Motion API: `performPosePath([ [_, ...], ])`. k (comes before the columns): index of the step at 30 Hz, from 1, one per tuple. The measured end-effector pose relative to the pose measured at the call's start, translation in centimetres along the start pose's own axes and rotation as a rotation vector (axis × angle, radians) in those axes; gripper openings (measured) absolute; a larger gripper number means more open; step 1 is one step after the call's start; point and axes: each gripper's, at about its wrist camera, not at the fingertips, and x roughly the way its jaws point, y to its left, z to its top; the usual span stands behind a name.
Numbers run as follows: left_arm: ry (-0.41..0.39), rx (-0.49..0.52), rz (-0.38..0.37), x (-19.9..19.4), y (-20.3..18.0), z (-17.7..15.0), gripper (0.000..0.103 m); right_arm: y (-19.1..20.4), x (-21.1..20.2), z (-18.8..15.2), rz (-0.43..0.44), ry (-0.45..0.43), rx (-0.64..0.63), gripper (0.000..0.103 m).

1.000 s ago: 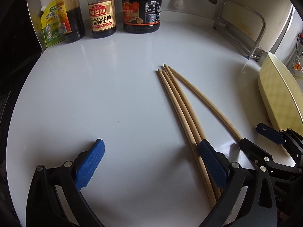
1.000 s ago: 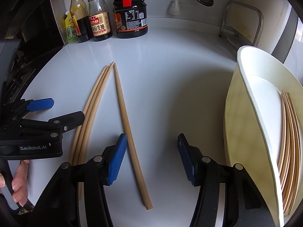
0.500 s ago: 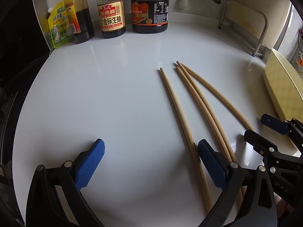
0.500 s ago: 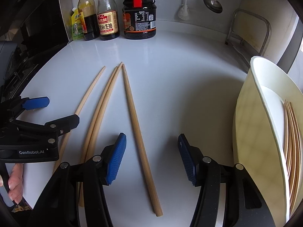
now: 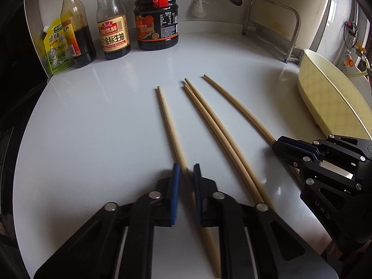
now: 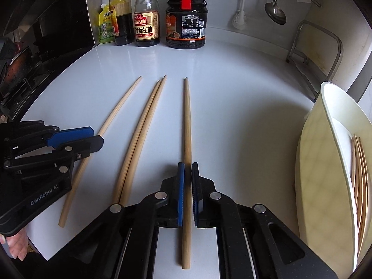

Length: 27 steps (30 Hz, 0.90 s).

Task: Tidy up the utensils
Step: 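Lift and carry both held chopsticks over the white water basin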

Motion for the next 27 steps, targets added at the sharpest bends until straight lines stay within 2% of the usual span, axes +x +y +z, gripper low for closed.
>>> performPosePath([
  [6, 0.013, -0.043, -0.053, -0.1, 0.6, 0.2, 0.007, -1.2, -0.4, -0.1, 0.036, -0.013, 0.072, 0.006],
  [19, -0.068, -0.042, -0.087, -4.0, 0.1, 2.7, 0.007, -2.1, -4.8, 0.5, 0.071, -0.123, 0.13, 0.006],
  [27, -0.126, -0.01, -0.141, -6.3, -2.0, 5.8, 0.007, -5.1, -9.0, 0.6, 0.027, -0.212, 0.199, 0.006],
])
